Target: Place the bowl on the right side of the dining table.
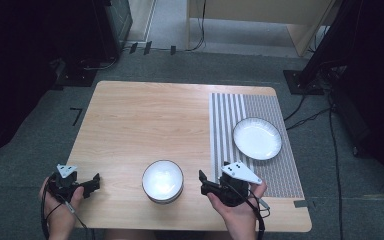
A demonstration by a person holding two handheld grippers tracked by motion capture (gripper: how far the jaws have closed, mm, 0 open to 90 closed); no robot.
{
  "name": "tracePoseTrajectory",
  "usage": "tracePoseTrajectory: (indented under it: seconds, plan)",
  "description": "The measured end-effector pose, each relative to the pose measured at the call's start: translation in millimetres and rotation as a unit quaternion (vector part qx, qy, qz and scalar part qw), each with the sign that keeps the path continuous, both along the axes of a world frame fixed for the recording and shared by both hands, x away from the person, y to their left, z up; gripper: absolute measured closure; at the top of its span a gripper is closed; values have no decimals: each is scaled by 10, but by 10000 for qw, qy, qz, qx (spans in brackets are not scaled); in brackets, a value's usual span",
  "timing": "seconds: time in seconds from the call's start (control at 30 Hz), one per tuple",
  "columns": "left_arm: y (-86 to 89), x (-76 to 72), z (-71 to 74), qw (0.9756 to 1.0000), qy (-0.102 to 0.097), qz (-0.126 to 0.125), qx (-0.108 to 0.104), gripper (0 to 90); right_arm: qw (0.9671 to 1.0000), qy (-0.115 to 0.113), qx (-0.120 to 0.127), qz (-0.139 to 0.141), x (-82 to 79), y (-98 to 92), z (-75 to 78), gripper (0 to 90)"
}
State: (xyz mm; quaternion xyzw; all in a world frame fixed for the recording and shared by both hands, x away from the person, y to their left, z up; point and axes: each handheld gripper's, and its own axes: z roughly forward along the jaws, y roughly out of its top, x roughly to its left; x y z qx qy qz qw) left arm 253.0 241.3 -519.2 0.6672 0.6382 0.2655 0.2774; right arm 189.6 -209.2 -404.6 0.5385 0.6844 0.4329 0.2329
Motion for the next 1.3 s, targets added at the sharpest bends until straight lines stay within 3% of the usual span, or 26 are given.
tracePoseTrajectory:
  seconds: [0.7,1.3]
  plan:
    - [1,0,1,10000,7,-5,2,0,9995,165,72,271,88,400,-69,184]
    - [1,0,1,10000,5,-4,1,0,9980,405,-122,463,152,735,-256,183]
